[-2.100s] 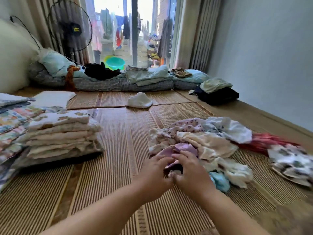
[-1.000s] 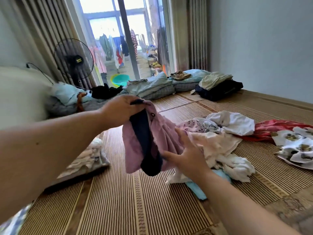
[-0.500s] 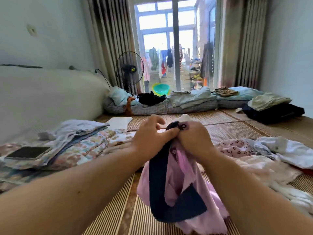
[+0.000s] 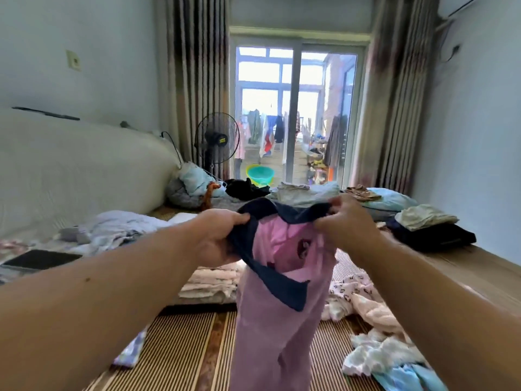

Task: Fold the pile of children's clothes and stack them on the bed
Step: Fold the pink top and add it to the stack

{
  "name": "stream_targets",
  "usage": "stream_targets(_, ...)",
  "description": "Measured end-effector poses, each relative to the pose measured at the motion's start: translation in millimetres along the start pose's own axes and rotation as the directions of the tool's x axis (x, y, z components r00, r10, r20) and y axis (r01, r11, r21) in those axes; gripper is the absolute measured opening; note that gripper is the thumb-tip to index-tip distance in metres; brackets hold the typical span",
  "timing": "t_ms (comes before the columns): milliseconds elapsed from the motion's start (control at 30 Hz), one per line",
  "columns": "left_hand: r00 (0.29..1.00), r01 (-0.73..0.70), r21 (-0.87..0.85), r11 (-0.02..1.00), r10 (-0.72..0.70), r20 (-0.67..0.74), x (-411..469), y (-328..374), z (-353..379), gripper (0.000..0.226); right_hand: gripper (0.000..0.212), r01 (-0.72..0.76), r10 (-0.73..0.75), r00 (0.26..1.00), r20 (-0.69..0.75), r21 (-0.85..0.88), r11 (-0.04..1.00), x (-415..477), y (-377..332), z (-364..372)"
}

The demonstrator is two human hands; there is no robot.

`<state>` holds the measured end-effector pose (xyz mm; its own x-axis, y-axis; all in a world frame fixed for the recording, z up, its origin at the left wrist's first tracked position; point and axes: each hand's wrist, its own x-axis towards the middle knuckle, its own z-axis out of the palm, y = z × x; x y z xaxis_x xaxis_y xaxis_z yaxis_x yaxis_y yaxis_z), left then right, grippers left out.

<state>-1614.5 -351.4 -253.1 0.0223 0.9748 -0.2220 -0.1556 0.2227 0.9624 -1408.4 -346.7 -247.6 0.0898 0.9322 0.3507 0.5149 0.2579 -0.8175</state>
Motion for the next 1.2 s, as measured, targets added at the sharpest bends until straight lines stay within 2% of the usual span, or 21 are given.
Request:
stream_targets(33,0.999,0.023,0.03,0.999,-0.024,0.024,-2.0,5.2,-0.5,0.021,0.062,0.068,-0.056,0.995,0.088,-0.144,0.987,-9.7,-0.7,2.1)
stream_targets(67,0.999,0.025,0.066,0.997,-0.028,0.04,-3.7,8.3,-0.4,0.022,0.08,0.142,-0.106,0.979,0.175,-0.214,0.966,-19.4,-5.1,7.7)
stream_targets(133,0.995,-0.017,0.161,0.987,0.001,0.097,-6.8,9.5,3.4,0.025,0.091,0.254,-0.187,0.944,0.273,-0.237,0.938,-31.4,-16.5,23.5)
stream_targets(167,0.99,-0.056,0.226,0.973,0.025,0.141,-8.8,8.6,6.0,0.026,0.084,0.272,-0.208,0.935,0.286,-0.207,0.94,-32.2,-21.1,31.3)
stream_targets(233,0.973,-0.17,0.347,0.922,0.101,0.209,-12.7,5.1,10.1,0.024,0.053,0.293,-0.239,0.921,0.307,-0.141,0.946,-29.6,-24.9,42.4)
stream_targets(333,0.95,-0.29,0.471,0.833,0.192,0.245,-17.6,4.4,3.0,0.026,0.014,0.191,-0.138,0.923,0.36,-0.115,0.975,-24.3,-22.4,42.3)
stream_targets(467,0.934,-0.336,0.504,0.795,0.213,0.286,-18.9,4.8,-19.1,0.02,0.004,-0.055,0.065,0.886,0.46,-0.036,0.998,-28.4,-25.1,30.2)
stream_targets(533,0.939,-0.342,0.642,0.686,0.237,0.247,-20.2,3.6,-29.9,0.012,0.001,-0.122,0.072,0.884,0.461,0.08,0.989,-28.4,-26.6,25.9)
stream_targets(600,0.957,-0.288,0.757,0.587,0.205,0.204,-21.4,-4.2,-42.6,0.011,0.004,-0.19,0.075,0.908,0.412,0.248,0.95,-28.8,-25.0,23.6)
stream_targets(667,0.982,-0.187,0.77,0.61,0.111,0.151,-19.0,-25.0,-58.7,0.006,0.006,-0.25,0.094,0.921,0.379,0.385,0.888,-31.4,-21.0,21.4)
stream_targets(767,0.998,-0.006,0.608,0.794,-0.031,0.051,-19.5,-71.2,-73.5,0.01,0.015,-0.265,0.121,0.927,0.355,0.394,0.88,-37.4,-7.1,19.8)
stream_targets(833,0.992,0.103,0.269,0.958,-0.12,0.046,-22.5,-97.0,-72.3,0.017,0.023,-0.128,0.07,0.957,0.28,0.192,0.973,-41.3,8.7,21.1)
stream_targets(867,0.985,0.153,0.066,0.986,-0.158,0.064,-24.0,-105.6,-69.8,0.022,0.025,0.013,-0.009,0.97,0.241,-0.012,1.0,-42.6,17.5,20.9)
stream_targets(900,0.979,0.191,-0.101,0.976,-0.182,0.092,-25.9,-111.3,-66.9,0.027,0.025,0.161,-0.107,0.965,0.24,-0.216,0.963,-44.6,26.2,20.5)
stream_targets(933,0.974,0.216,-0.217,0.952,-0.195,0.115,-28.3,-115.1,-63.8,0.031,0.021,0.274,-0.186,0.946,0.267,-0.346,0.897,-47.6,35.1,20.2)
stream_targets(1000,0.969,0.237,-0.348,0.907,-0.195,0.152,-32.4,-121.7,-61.8,0.035,0.012,0.349,-0.199,0.915,0.349,-0.443,0.826,-56.0,51.1,17.8)
stream_targets(1067,0.971,0.226,-0.427,0.876,-0.166,0.175,-37.0,-128.9,-61.1,0.038,0.01,0.308,-0.12,0.919,0.375,-0.496,0.812,-62.4,68.0,15.1)
stream_targets(1100,0.97,0.223,-0.456,0.862,-0.153,0.187,-40.2,-133.4,-60.9,0.041,0.008,0.248,-0.072,0.93,0.36,-0.473,0.845,-65.3,76.0,14.4)
stream_targets(1133,0.968,0.225,-0.471,0.853,-0.141,0.207,-43.5,-136.4,-60.9,0.043,0.011,0.157,-0.018,0.942,0.335,-0.393,0.906,-67.9,80.4,13.3)
stream_targets(1167,0.963,0.235,-0.482,0.844,-0.137,0.231,-47.3,-140.8,-61.0,0.043,0.013,0.013,0.065,0.948,0.312,-0.24,0.971,-72.1,84.8,12.3)
stream_targets(1200,0.959,0.242,-0.49,0.838,-0.128,0.255,-50.1,-143.9,-62.3,0.045,0.011,-0.151,0.154,0.935,0.32,-0.032,0.988,-75.7,86.5,11.1)
